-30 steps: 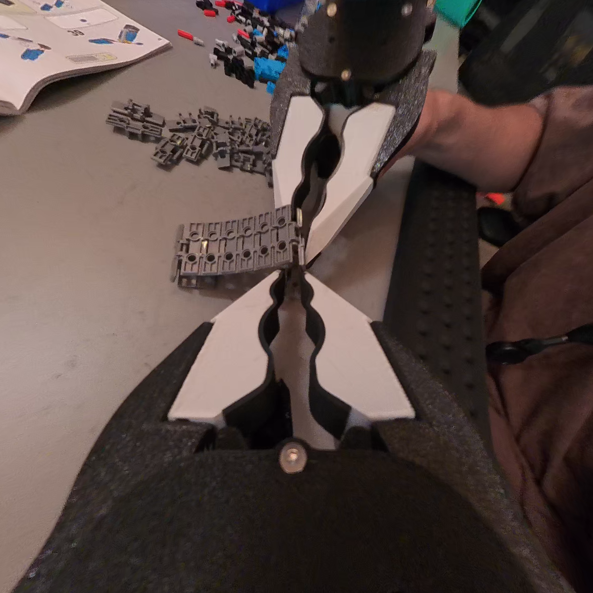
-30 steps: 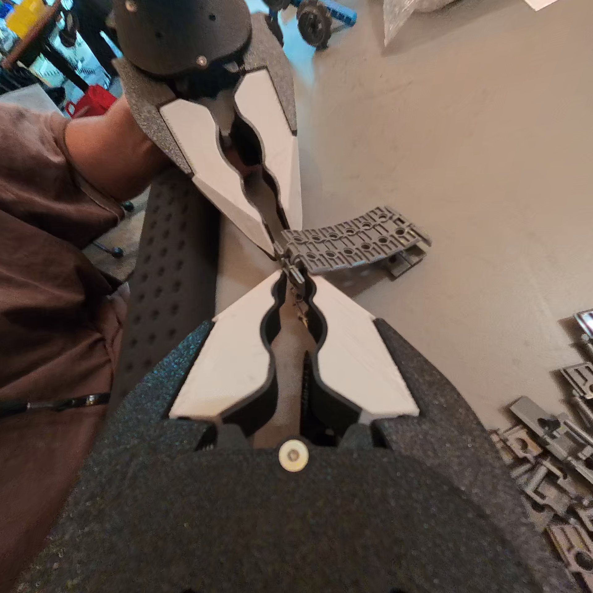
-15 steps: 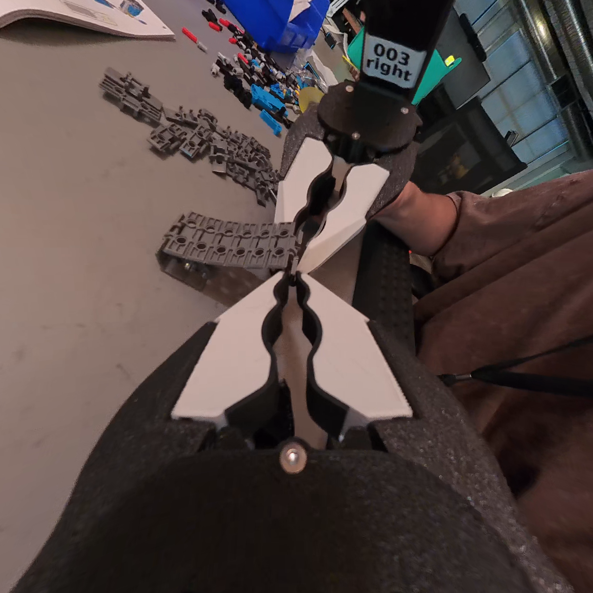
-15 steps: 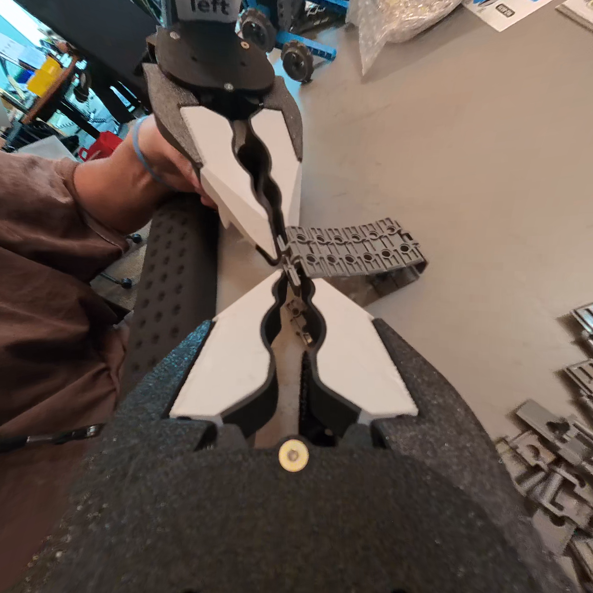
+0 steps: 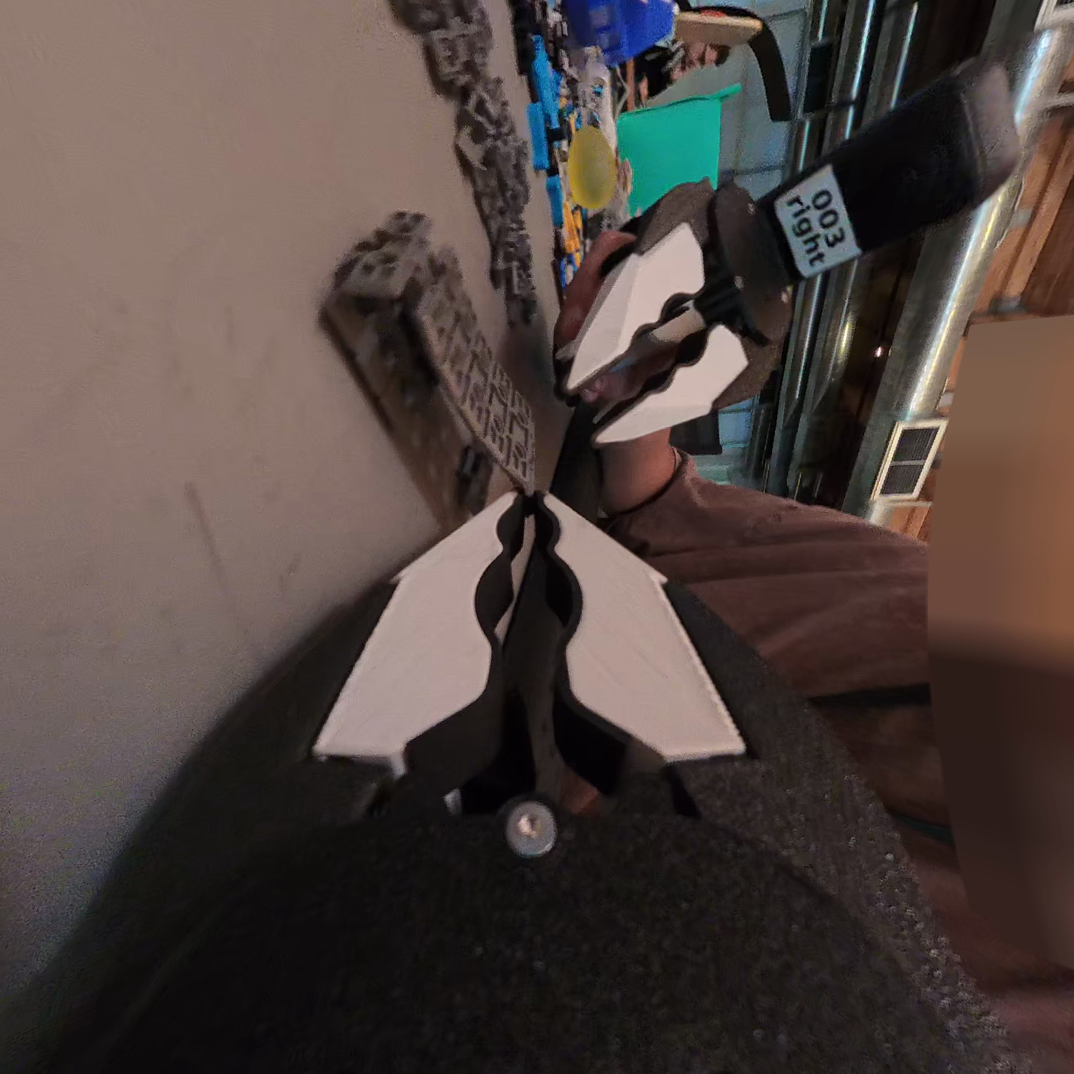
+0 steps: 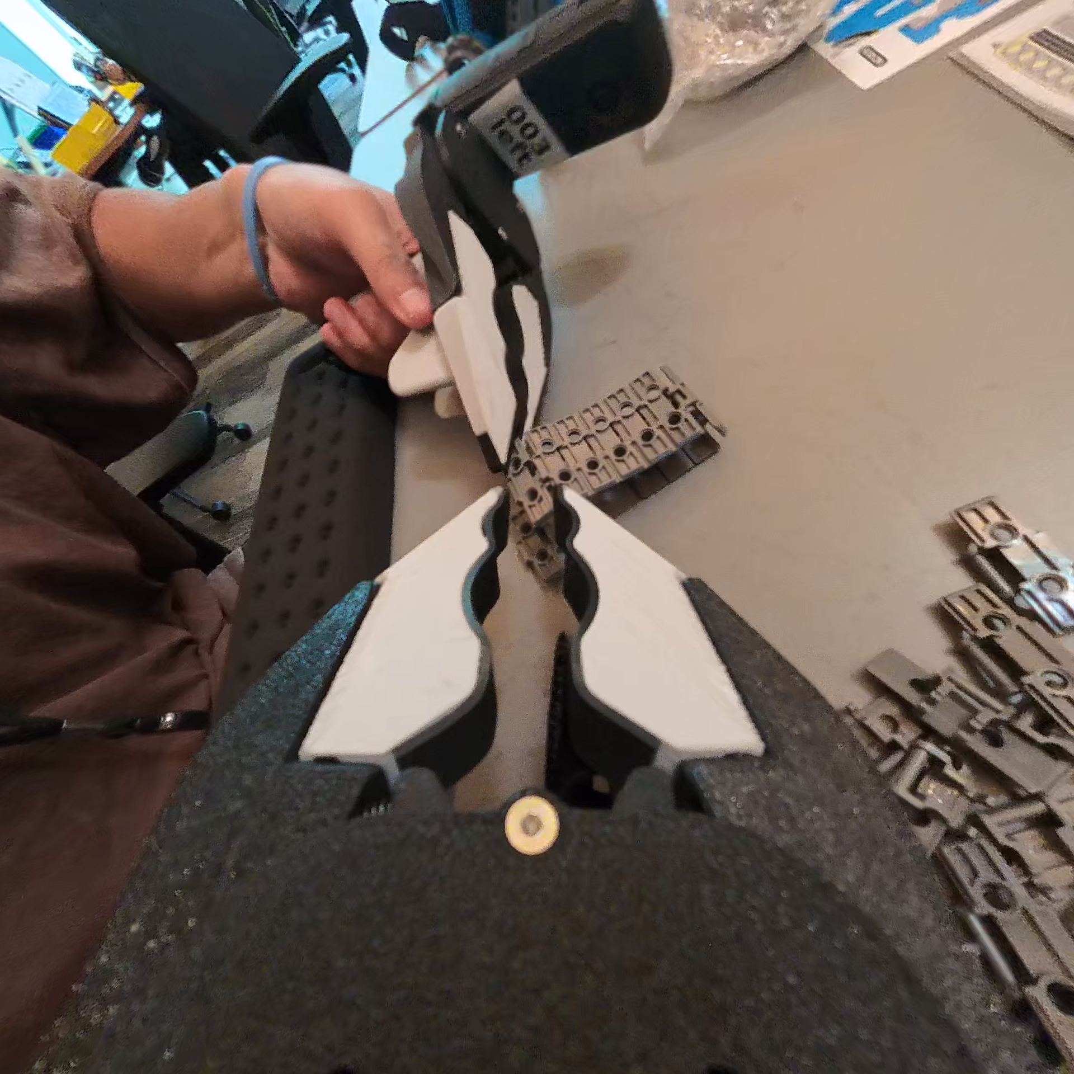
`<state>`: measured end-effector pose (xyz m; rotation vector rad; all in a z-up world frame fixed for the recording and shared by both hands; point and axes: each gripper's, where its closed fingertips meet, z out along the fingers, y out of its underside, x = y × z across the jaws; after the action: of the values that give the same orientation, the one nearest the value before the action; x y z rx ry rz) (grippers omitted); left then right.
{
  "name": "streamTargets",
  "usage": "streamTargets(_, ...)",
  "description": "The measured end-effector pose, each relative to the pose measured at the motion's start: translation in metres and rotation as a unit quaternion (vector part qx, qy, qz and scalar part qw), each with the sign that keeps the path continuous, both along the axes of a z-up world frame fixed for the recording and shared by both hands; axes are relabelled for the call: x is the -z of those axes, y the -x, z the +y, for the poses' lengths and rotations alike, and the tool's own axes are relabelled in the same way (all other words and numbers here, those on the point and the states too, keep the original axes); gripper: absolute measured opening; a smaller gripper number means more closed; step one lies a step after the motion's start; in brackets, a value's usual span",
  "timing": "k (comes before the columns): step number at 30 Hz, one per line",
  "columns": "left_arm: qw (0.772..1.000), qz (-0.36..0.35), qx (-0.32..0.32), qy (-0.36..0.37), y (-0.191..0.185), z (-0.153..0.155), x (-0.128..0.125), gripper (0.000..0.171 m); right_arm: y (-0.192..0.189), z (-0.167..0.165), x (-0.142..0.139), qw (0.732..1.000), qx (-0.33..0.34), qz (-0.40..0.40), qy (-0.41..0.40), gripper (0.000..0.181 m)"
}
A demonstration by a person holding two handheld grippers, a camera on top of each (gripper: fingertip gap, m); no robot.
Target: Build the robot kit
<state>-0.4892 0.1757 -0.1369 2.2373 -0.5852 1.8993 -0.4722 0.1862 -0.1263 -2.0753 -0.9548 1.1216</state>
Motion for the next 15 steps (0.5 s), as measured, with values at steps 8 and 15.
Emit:
streamTargets(8,0.999,0.043,-0.003,-0.017,-0.011,-0.004,0.014,0.002,-0.005,-0.002,0.027,0.992,-0.013,-0.108,-0.056,0.007)
streamTargets(15,0.999,0.041,-0.011,0.000,-0.013,-0.001,0.015,0.002,-0.014,0.004,0.031,0.980,0.006,-0.166,-0.112,0.006)
